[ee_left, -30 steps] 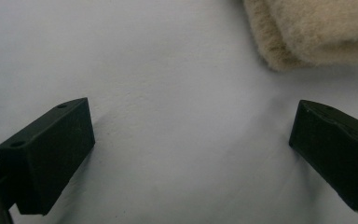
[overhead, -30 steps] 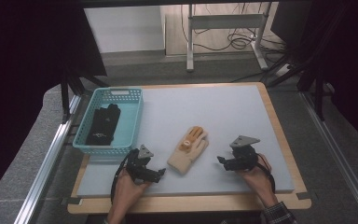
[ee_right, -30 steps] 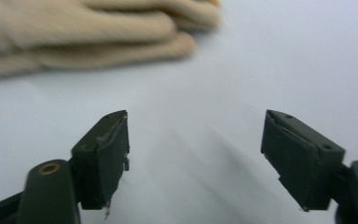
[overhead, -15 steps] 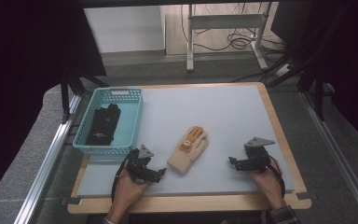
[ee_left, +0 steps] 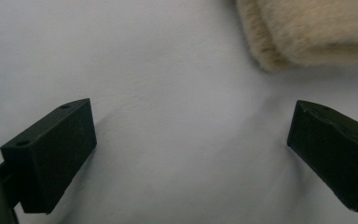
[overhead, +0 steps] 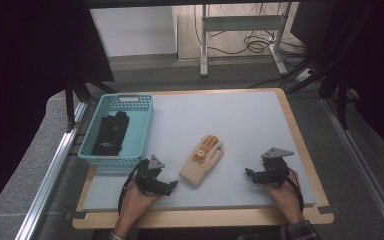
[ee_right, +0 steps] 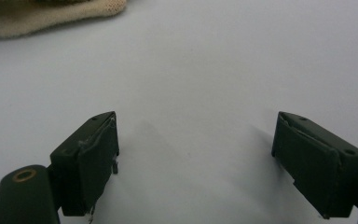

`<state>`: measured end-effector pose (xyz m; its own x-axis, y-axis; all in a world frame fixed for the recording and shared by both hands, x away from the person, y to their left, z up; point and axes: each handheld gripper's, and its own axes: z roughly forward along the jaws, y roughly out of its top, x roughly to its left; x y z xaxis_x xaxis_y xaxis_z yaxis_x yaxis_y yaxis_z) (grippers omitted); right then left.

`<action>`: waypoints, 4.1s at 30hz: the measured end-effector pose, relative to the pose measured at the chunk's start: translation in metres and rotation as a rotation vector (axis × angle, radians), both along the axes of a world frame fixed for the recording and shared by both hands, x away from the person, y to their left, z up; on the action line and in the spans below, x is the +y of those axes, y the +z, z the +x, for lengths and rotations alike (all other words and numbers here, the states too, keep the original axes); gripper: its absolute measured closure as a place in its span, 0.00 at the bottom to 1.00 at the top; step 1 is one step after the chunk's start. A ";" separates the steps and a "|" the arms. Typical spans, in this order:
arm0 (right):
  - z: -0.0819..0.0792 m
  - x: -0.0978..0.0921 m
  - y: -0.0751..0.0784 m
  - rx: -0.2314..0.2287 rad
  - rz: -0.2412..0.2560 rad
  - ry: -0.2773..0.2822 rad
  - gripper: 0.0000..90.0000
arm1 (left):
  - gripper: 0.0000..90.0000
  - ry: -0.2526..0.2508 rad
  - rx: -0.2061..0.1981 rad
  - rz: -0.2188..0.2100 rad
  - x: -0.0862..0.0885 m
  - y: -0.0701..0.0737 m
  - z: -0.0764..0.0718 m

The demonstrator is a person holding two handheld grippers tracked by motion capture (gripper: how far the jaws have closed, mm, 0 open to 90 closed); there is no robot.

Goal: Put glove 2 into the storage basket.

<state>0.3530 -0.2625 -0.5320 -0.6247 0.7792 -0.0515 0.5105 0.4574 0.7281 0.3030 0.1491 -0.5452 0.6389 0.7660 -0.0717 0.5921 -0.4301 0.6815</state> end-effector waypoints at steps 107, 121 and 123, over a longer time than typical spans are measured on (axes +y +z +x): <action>0.000 0.000 0.000 -0.002 0.001 -0.001 0.16 | 0.76 0.253 -0.029 0.054 0.042 0.144 0.109; 0.000 0.000 0.000 -0.002 0.001 -0.001 0.16 | 0.75 0.453 0.040 0.098 0.106 0.129 0.134; 0.000 0.000 0.000 -0.002 0.001 -0.001 0.16 | 0.75 0.468 0.062 0.104 0.110 0.121 0.138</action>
